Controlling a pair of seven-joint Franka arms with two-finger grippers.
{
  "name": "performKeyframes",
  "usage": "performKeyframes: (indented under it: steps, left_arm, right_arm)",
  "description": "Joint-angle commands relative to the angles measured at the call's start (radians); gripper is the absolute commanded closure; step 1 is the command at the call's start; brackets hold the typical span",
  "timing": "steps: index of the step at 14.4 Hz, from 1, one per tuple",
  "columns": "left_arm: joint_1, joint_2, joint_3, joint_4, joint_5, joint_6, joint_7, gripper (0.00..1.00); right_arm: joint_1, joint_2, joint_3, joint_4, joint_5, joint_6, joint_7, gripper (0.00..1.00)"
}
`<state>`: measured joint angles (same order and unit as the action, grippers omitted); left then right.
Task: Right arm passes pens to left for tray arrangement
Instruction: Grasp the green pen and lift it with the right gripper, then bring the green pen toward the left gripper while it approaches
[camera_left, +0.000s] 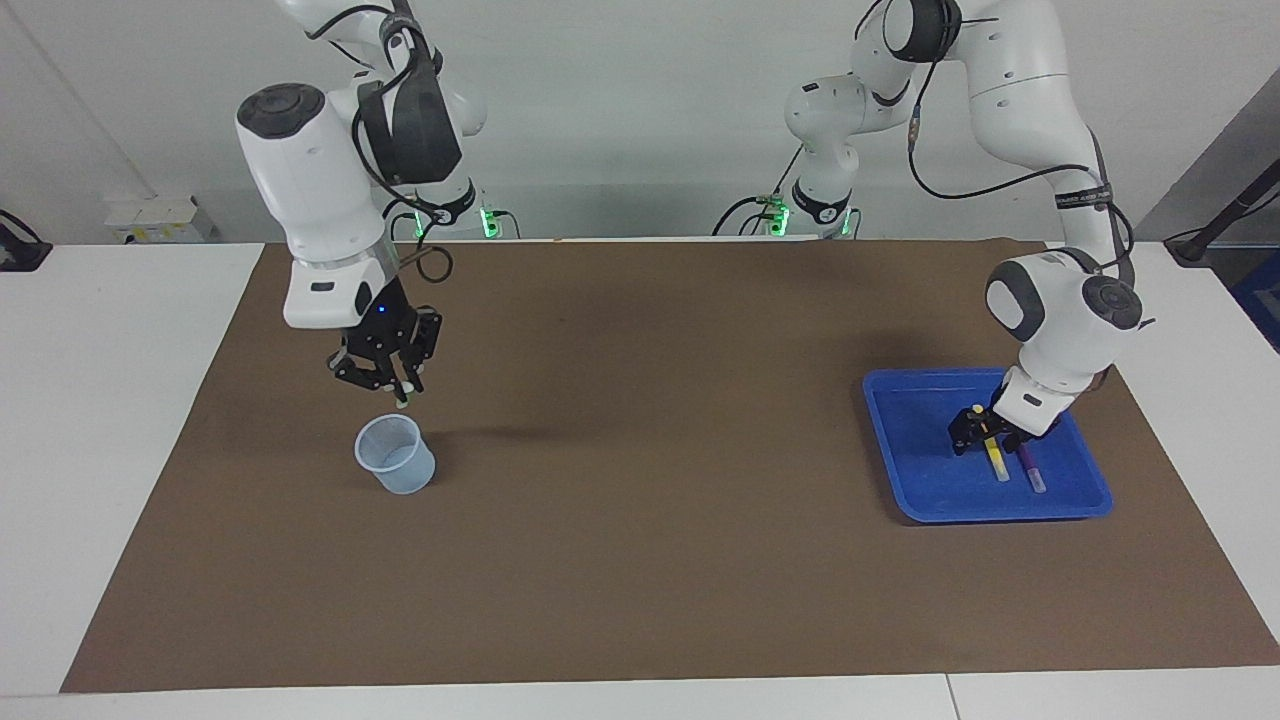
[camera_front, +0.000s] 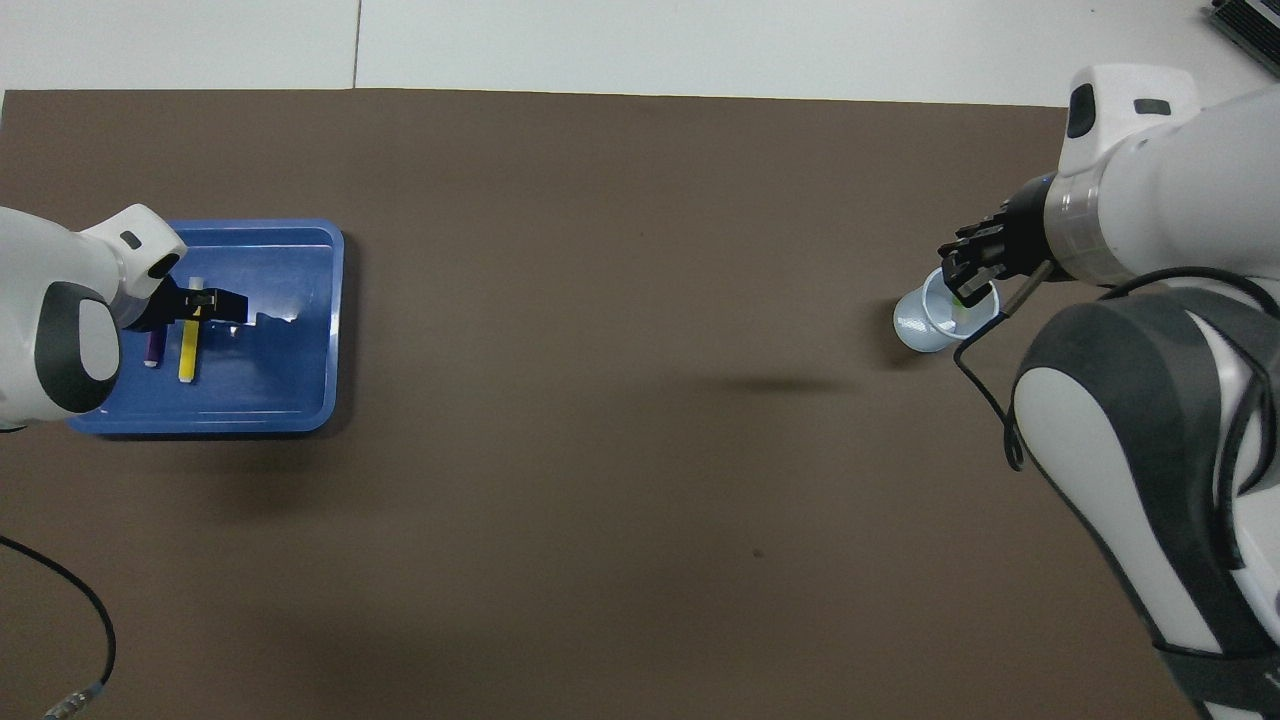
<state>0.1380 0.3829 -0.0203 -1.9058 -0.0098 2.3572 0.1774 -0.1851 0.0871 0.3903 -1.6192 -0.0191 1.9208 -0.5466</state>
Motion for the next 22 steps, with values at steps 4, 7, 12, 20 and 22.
performKeyframes:
  steps: [4,7,12,20,22]
  left_arm:
    - [0.008,-0.012,-0.003,-0.01,0.019,0.001,0.007,0.03]
    - [0.006,-0.016,-0.004,-0.009,0.019,-0.01,0.007,0.02]
    - [-0.028,-0.062,-0.001,-0.009,0.019,-0.046,0.005,0.02]
    - [-0.032,-0.116,-0.012,-0.004,0.008,-0.123,-0.129,0.02]
    - [-0.049,-0.137,-0.02,0.013,-0.007,-0.197,-0.272,0.04]
  right_arm:
    - [-0.005,0.006,0.068,0.105,0.09,-0.13,0.259,1.0]
    - [0.007,-0.003,0.096,0.099,0.097,-0.135,0.391,1.0]
    - [0.01,-0.003,0.096,0.102,0.255,-0.12,0.741,1.0]
    - [0.137,-0.052,0.101,-0.003,0.413,0.07,1.264,1.0]
    - [0.171,-0.058,0.101,-0.031,0.441,0.144,1.379,1.0]
